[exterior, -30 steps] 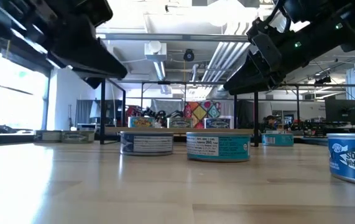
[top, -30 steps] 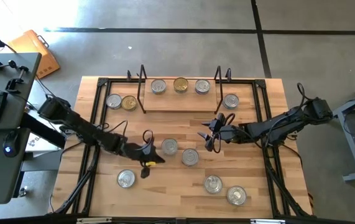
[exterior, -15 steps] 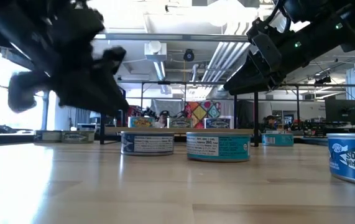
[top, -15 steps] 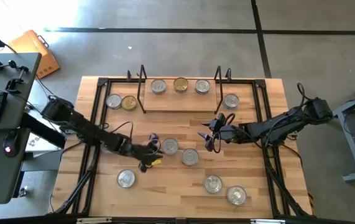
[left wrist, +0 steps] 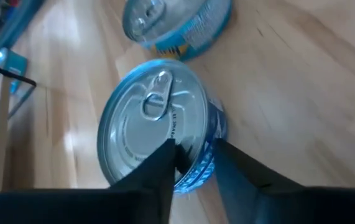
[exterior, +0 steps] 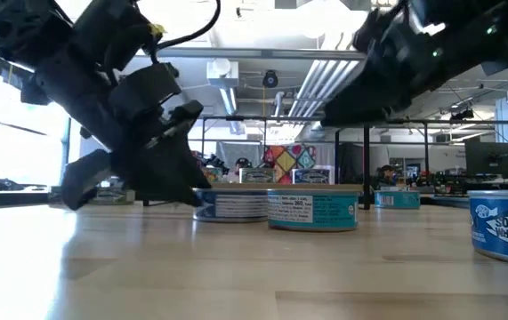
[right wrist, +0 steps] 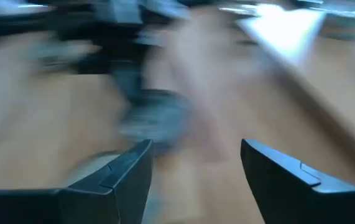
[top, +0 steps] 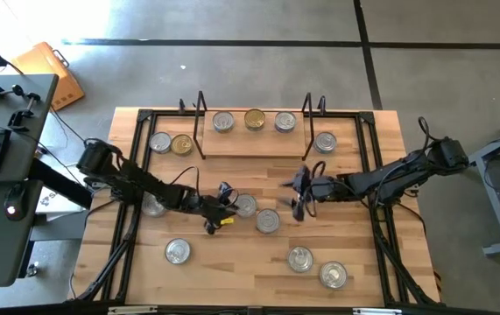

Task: Stack canned seafood by type on shelf
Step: Put the blue tuna can on the shelf aligned with the other blue tuna can

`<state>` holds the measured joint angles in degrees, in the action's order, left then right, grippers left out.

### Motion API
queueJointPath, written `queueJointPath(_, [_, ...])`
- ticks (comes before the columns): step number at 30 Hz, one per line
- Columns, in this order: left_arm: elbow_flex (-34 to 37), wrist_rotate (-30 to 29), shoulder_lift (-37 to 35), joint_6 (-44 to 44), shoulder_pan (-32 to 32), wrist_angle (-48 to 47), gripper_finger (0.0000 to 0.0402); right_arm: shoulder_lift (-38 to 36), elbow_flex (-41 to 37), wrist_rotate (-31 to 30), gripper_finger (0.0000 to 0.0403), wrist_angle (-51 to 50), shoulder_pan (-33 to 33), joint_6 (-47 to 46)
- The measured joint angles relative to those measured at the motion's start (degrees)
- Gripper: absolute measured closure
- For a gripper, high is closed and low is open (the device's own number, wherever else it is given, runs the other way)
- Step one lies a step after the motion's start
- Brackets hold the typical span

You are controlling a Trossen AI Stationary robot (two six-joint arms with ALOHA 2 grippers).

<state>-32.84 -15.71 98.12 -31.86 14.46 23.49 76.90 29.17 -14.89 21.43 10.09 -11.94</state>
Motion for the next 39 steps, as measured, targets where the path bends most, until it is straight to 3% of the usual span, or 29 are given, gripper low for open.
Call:
queueJointPath(2, [0.1,0.3,1.0,0.3,0.0,3.1,0.035,0.3,0.0,3.5,0.0167,2.8,0.8,1.6])
queueJointPath(6, [-0.7,0.9,1.5,4.4,-0.7,6.0,0.0395,2.9,0.0,4.6,0.0167,9.6,2.0,4.5])
queueJointPath(10, [-2.5,2.1,1.3,12.6,-1.4,6.0,0.0396,7.9,0.0,6.6,0.0167,14.3,2.6,12.6])
queueJointPath(15, [-2.6,1.4,1.0,16.7,-1.4,3.2,0.04,14.3,1.6,6.5,0.0167,18.4,2.7,16.9])
queueJointPath(19, [-2.7,0.1,-1.4,17.7,-1.5,-1.2,0.0401,18.4,6.7,6.0,0.0167,14.6,2.7,22.1])
queueJointPath(23, [-2.6,-0.3,-5.5,20.6,-1.8,-8.8,0.0401,21.0,13.2,0.0,0.0167,7.7,2.4,26.3])
queueJointPath(26, [-2.3,-0.3,-8.4,23.2,-2.1,-11.6,0.0401,21.9,18.0,-0.6,0.0166,1.2,1.5,28.8])
queueJointPath(31, [-0.7,-0.3,-13.1,25.0,-2.3,-11.2,0.0401,24.5,25.0,1.2,0.0166,-6.0,-0.2,34.0])
queueJointPath(39, [3.8,-0.4,-17.5,29.2,-3.7,-4.0,0.0401,33.5,31.2,1.6,0.0166,-4.1,-2.9,39.2])
